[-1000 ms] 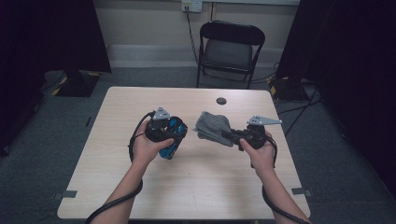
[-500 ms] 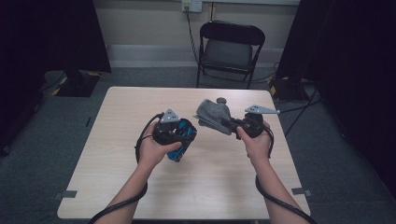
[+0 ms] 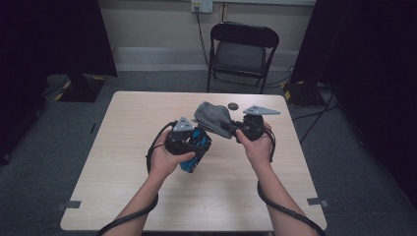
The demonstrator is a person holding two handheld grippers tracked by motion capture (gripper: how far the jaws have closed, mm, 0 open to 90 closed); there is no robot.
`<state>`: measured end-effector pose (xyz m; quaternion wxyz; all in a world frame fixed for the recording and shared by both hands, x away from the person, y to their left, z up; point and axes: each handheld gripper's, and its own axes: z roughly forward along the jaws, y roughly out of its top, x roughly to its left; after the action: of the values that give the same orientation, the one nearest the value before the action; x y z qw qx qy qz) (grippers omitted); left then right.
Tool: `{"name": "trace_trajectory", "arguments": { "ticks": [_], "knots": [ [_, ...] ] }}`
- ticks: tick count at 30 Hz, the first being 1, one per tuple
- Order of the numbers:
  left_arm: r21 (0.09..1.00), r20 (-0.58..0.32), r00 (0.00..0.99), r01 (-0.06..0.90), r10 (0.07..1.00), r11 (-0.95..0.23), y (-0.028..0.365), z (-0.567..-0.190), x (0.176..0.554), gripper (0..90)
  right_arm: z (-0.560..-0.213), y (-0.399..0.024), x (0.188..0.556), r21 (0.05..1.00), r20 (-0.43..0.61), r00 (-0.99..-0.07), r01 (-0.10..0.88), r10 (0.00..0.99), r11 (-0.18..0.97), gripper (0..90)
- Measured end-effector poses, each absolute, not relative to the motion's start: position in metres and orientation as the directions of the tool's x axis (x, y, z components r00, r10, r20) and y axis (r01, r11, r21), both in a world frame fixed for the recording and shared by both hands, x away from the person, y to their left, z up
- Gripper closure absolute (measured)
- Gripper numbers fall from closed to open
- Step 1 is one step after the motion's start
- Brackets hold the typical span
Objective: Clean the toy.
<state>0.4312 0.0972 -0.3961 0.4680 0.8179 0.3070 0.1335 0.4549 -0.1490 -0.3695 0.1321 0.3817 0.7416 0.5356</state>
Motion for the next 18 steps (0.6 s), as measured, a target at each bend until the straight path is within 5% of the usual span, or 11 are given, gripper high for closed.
{"name": "trace_trajectory", "arguments": {
  "ticks": [18],
  "knots": [
    [0.839,-0.071,0.737,0.408,0.672,-0.359,0.108,-0.399,0.437,25.6,-0.371,-0.131,0.441,0.894,0.208,-0.745,0.408,0.634,0.186,77.6]
  ]
}}
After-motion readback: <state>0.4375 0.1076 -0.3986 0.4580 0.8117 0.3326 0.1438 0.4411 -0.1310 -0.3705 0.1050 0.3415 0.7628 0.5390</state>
